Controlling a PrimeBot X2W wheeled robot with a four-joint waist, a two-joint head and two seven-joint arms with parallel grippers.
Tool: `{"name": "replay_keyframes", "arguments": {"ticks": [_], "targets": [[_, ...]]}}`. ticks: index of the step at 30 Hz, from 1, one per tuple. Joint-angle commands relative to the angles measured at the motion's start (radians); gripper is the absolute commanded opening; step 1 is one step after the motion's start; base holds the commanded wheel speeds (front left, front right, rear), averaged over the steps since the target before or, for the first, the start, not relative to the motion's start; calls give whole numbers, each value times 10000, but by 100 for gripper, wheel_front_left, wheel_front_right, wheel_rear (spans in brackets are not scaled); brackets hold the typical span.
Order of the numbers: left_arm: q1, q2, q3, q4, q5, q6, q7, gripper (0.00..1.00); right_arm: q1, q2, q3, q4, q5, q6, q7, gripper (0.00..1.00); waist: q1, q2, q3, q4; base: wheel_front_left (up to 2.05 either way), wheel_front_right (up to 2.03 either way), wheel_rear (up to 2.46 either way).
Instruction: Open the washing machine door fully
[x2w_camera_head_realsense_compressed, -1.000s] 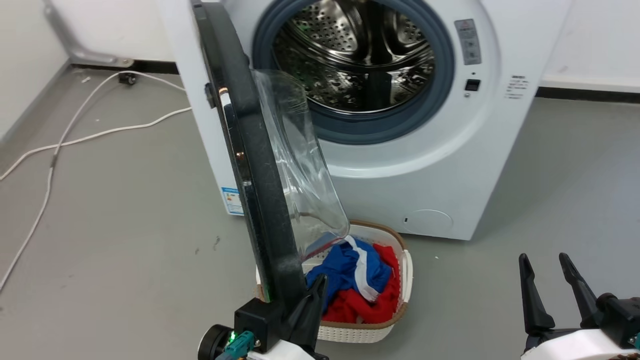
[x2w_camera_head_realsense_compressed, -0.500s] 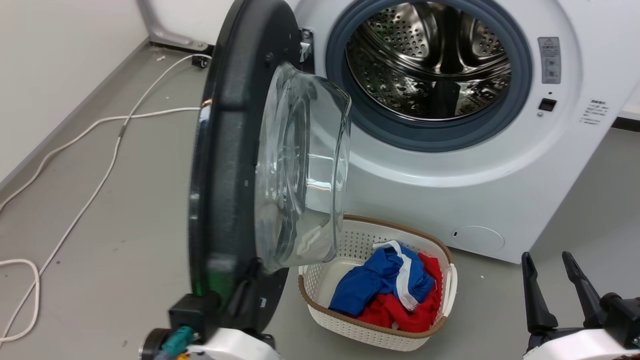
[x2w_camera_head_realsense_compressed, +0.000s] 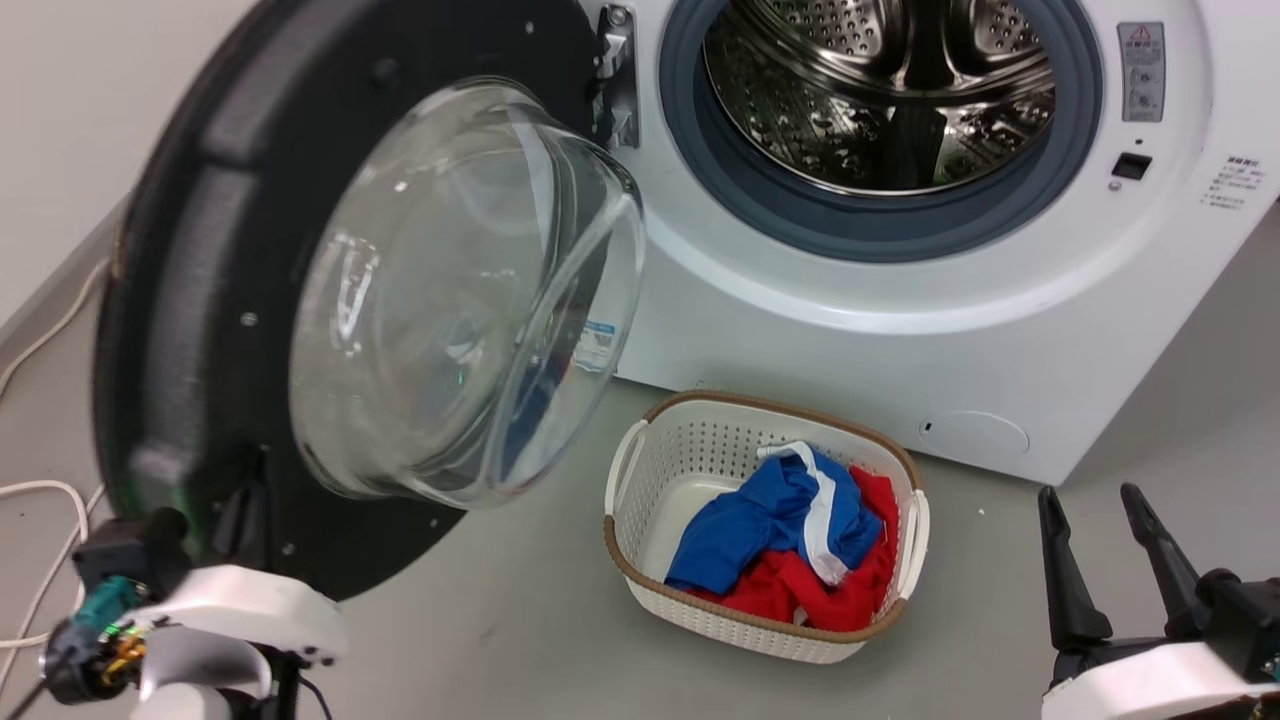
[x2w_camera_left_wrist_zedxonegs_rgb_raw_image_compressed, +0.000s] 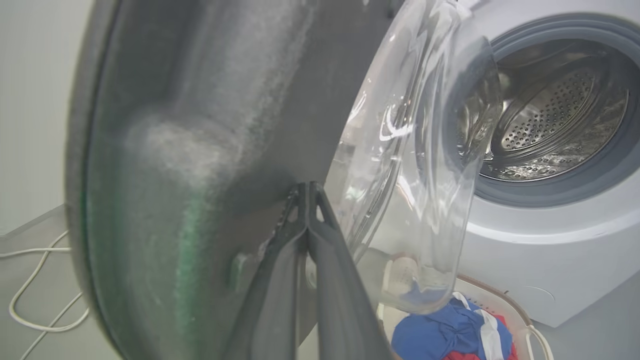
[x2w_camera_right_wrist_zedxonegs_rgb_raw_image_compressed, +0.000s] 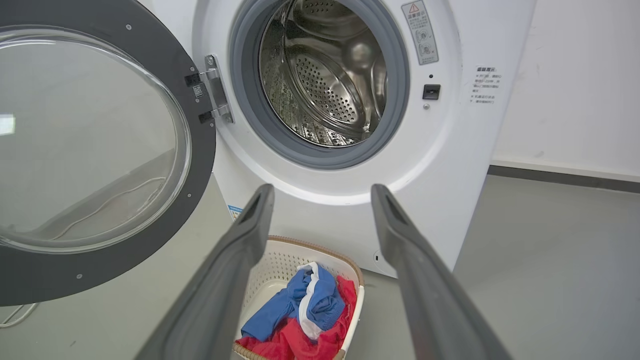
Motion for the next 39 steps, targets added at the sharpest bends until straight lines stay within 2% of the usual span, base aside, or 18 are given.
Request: {"name": "replay_keyframes", "arguments": {"ticks": [1, 6, 11, 21, 26, 30, 36, 39], "targets": [[-187, 76, 128, 86, -43, -3, -86, 0, -150, 26, -2, -50, -61, -3, 27, 100, -1, 0, 141, -85, 0, 0, 0], [-762, 488, 772, 1121, -473, -300, -405, 0, -369, 27, -47, -155, -158, -3, 65, 100, -1, 0, 611, -198, 0, 0, 0], [-1345, 628, 1253, 2045, -768, -429, -824, 0, -599, -58, -38, -194, -177, -3, 99, 100, -1, 0, 979, -277, 0, 0, 0], [-2345, 1266, 1876, 3463, -1176, -1014, -1182, 0, -816, -152, -1, -37, -87, -3, 44, 100, -1, 0, 1150, -373, 0, 0, 0], [-2593, 1462, 1863, 4000, -1071, -1053, -1254, 0, -894, -180, 79, 71, -70, -3, -12, 100, -1, 0, 1077, -468, 0, 0, 0], [-2453, 1392, 1773, 4106, -917, -963, -1335, 0, -856, -187, 107, 165, -151, -3, -67, 100, -1, 0, 909, -503, 0, 0, 0], [-1828, 1145, 1538, 3777, -576, -763, -1420, 0, -569, -112, 88, 406, -124, -3, -122, 100, -1, 0, 273, -473, 0, 0, 0], [-1396, 1082, 1362, 3306, -310, -530, -1445, 0, -398, -63, 59, 489, -125, -3, -95, 100, -1, 0, -68, -416, 0, 0, 0]]}}
